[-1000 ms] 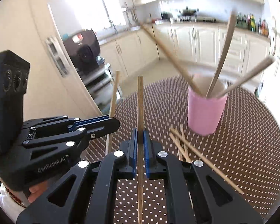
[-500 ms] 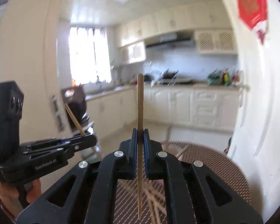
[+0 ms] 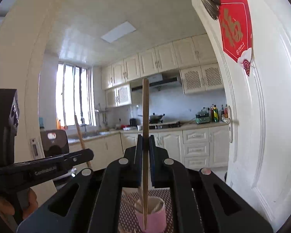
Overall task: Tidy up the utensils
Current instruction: 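Lift both held chopsticks upright and lower them into the pink cup, then open both grippers to release the chopsticks into the pink cup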
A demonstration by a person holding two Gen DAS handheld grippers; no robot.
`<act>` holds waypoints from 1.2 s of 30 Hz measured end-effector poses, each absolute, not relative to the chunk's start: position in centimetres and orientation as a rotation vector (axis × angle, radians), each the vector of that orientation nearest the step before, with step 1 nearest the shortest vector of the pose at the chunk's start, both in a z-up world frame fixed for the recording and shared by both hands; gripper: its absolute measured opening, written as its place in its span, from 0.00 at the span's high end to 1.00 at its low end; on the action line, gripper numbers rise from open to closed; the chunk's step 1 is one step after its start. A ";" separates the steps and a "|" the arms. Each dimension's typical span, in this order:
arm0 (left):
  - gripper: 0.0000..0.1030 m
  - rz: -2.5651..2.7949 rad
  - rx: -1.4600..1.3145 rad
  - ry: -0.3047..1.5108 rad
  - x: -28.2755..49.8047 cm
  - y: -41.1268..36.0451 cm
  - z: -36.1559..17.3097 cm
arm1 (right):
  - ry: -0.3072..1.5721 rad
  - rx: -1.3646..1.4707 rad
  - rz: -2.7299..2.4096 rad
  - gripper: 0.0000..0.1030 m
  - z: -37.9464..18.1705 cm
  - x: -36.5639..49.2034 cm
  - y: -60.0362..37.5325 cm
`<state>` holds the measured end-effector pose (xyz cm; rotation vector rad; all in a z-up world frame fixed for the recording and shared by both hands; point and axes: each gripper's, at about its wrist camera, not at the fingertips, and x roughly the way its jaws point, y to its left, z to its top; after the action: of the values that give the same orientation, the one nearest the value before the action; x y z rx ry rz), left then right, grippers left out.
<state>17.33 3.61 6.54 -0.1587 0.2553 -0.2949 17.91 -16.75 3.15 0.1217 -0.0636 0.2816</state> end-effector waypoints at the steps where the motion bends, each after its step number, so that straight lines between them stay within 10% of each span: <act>1: 0.94 -0.290 -0.152 0.238 17.6 3.4 6.7 | -0.074 0.124 0.276 0.95 3.2 18.1 -16.7; 36: 0.93 -0.282 -0.110 0.298 24.4 1.2 2.5 | 0.040 0.127 0.285 0.95 -0.1 24.7 -16.1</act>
<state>24.36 1.21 2.49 -0.1105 0.2984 -0.2815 24.68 -16.08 -0.15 0.1268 0.0397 0.2846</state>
